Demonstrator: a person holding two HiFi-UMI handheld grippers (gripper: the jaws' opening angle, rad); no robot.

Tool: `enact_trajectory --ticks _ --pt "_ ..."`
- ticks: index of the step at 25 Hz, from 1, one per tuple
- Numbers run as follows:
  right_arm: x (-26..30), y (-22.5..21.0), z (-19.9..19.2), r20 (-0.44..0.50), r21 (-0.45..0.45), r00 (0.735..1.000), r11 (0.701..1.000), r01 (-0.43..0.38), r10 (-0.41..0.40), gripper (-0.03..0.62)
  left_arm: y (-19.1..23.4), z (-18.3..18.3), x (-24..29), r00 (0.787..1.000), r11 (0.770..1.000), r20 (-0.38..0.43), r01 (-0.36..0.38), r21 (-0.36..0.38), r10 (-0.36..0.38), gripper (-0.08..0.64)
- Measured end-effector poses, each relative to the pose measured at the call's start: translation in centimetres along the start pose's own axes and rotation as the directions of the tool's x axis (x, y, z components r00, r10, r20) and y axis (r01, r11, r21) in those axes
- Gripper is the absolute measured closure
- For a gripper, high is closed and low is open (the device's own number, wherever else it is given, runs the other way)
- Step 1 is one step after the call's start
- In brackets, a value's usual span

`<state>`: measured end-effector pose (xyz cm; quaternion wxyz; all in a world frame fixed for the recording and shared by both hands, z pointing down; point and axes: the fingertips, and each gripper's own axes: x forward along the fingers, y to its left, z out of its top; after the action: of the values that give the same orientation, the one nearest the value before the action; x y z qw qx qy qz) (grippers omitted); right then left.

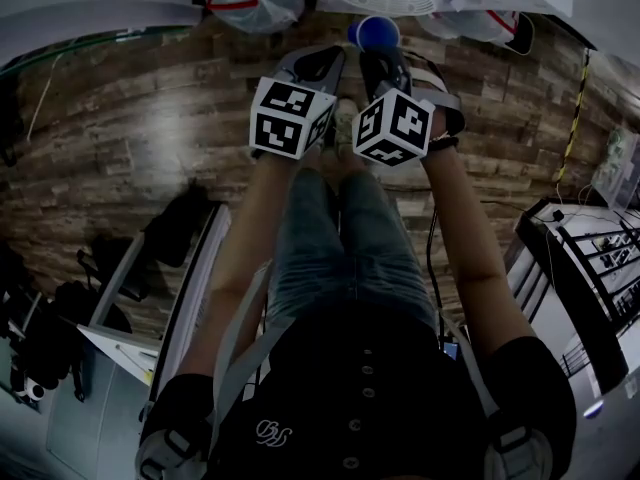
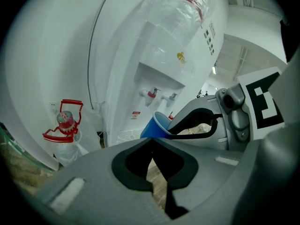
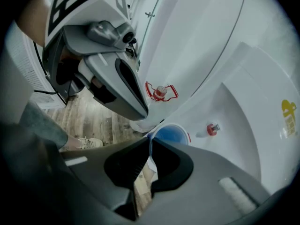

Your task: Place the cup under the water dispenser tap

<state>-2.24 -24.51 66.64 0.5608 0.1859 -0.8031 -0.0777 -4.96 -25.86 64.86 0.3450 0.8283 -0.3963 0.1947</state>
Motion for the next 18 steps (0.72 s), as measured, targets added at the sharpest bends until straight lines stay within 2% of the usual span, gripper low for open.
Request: enact_trajectory --ticks 6,12,18 --pt "2.0 -0.7 -0.9 -0.021 0.002 1.0 1.0 0.009 -0.009 0.568 0.5 -0.2 1.1 1.0 1.0 0.003 0.008 -0.006 -0.008 0.561" --pt "4.1 -1.9 -1.7 -0.028 0.016 0.999 0.999 0.031 -0.031 0.568 0.9 0.8 2.7 0.999 1.0 0.046 0.018 -0.002 -0.018 0.563" --pt "6.9 -2.5 -3.0 -0.058 -0.047 0.997 0.998 0.05 -0.053 0.568 1.4 0.3 4.0 0.999 0.999 0.042 0.034 -0.001 -0.034 0.561"
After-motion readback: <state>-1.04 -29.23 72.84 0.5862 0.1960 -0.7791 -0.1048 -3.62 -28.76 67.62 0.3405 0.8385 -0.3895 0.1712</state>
